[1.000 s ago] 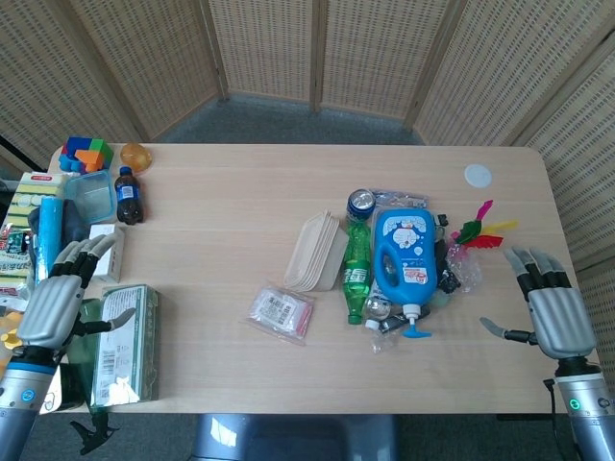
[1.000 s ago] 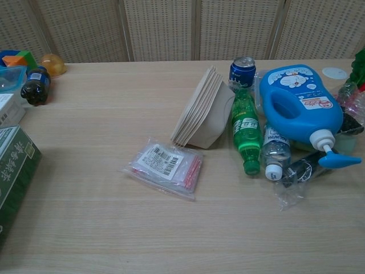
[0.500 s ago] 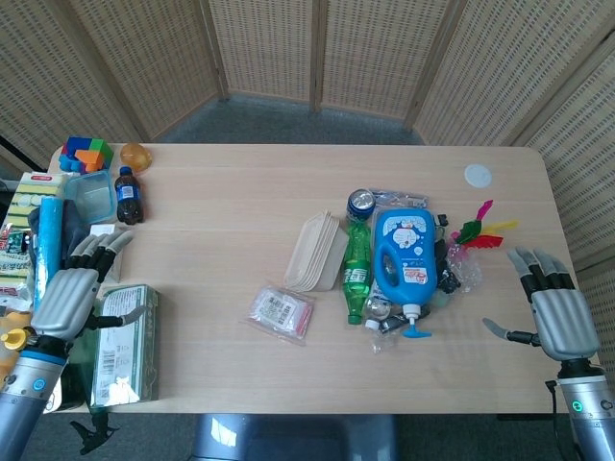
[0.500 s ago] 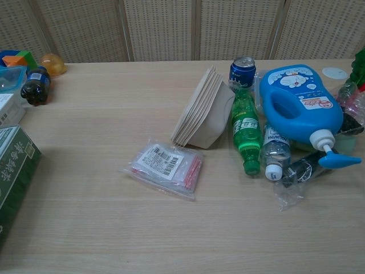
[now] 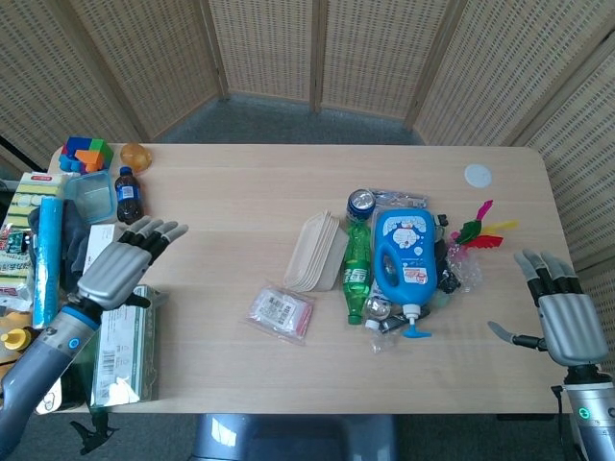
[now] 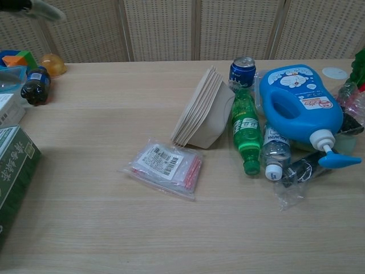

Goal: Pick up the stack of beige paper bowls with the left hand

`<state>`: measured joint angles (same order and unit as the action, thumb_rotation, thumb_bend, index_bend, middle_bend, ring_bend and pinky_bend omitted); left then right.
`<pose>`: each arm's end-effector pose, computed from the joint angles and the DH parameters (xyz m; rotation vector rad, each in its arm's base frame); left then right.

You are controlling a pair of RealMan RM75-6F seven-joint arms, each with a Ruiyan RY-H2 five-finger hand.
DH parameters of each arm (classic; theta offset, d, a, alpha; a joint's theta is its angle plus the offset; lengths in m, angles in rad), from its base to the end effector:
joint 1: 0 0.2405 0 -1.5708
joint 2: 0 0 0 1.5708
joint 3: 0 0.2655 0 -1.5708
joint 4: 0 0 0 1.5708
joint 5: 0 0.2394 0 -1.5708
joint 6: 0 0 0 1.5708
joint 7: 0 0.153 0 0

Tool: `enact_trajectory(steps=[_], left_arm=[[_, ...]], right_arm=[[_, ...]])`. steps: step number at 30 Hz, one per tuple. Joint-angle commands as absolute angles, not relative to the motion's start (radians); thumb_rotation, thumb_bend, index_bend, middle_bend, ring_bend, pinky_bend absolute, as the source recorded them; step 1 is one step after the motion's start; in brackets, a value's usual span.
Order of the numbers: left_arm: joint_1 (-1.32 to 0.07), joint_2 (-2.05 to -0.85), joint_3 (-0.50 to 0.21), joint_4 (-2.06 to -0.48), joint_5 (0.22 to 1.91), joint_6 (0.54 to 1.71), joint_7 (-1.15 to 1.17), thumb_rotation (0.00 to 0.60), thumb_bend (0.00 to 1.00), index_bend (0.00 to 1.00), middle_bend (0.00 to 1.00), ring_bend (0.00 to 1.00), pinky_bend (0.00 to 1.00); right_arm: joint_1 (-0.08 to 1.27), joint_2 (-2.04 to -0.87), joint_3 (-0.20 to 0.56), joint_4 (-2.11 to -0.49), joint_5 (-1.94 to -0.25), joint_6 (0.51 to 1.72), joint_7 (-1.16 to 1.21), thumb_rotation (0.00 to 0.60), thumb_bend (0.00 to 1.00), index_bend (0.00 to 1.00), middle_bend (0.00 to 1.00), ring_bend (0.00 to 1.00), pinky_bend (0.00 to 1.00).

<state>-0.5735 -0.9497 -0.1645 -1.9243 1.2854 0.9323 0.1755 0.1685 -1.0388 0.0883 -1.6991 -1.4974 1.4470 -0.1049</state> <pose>-0.1795 0.3172 0.1046 -1.8891 -0.9242 -0.8785 -0.2994 -0.2270 0.1544 1.4639 -0.7728 0.9032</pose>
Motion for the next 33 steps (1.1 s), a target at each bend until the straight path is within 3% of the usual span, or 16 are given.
enact_trajectory(steps=[1, 13, 33], left_arm=[[-0.674, -0.995, -0.188, -1.831, 1.287, 0.829, 0.208, 0.6, 0.26, 0.0, 0.0, 0.0, 0.0], [-0.847, -1.19, -0.201, -1.633, 1.293, 0.736, 0.285, 0.6, 0.26, 0.0, 0.0, 0.0, 0.0], [-1.093, -1.426, -0.16, -1.294, 1.529, 0.599, 0.012, 0.6, 0.26, 0.0, 0.0, 0.0, 0.0]], right_arm=[[0.163, -1.031, 0.087, -1.707, -1.505, 1.456, -0.107, 0.365, 0.16, 0.0, 0.0, 0.0, 0.0], [0.129, -0.987, 0.08, -1.739, -1.521, 1.5, -0.11, 0.372, 0.16, 0.0, 0.0, 0.0, 0.0], [0.079, -0.942, 0.083, -1.777, -1.52, 1.56, -0.128, 0.371, 0.16, 0.0, 0.0, 0.0, 0.0]])
